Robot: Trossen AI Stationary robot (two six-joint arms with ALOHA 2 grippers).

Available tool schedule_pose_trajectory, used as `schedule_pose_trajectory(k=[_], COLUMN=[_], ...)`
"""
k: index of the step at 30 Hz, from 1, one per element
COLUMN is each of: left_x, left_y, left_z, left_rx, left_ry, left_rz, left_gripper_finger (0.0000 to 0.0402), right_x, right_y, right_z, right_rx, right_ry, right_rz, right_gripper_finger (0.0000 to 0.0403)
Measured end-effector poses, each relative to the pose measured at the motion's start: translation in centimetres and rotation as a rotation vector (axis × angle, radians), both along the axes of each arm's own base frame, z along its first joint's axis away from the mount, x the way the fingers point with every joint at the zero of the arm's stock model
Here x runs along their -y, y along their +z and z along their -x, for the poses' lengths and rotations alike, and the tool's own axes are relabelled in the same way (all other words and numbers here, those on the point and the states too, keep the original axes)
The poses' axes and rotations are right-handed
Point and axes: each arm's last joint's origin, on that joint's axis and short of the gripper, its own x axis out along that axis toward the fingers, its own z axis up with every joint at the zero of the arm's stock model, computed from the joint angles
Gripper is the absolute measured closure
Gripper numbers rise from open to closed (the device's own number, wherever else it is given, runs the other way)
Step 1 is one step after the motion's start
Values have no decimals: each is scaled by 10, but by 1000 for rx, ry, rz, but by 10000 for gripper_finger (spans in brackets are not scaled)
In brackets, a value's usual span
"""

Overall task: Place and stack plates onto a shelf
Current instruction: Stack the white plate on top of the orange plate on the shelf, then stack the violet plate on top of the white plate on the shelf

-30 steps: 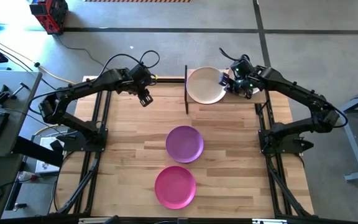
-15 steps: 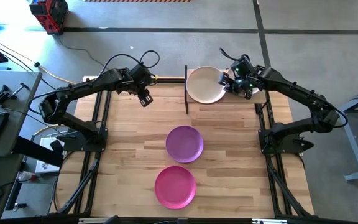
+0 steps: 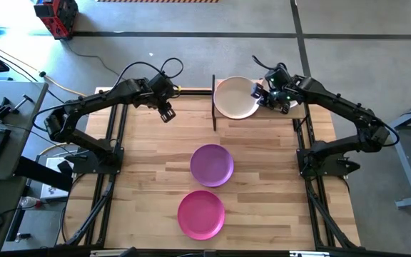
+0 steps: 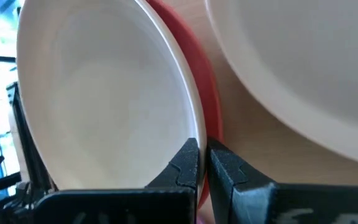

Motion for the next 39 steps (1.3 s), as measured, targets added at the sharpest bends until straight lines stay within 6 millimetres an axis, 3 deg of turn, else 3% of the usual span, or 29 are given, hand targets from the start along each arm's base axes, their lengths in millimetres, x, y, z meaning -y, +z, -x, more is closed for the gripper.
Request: schedule_pose_trajectory(k=[16,26,39], left_x=[0,0,0], left_y=[0,0,0], left_z=[0,0,0], left_rx=[0,0,1], left_ry=[0,0,0], left_rz=[0,0,0], left_gripper_finger=[268,268,268], right_x=[1,2,-11], right_y=[-1,-1,25], right_z=[2,2,22], right_rx=[-12,-18,54], right_ry=[27,50,109], right_rz=[2,5,145], right_gripper_finger=[400,329,313])
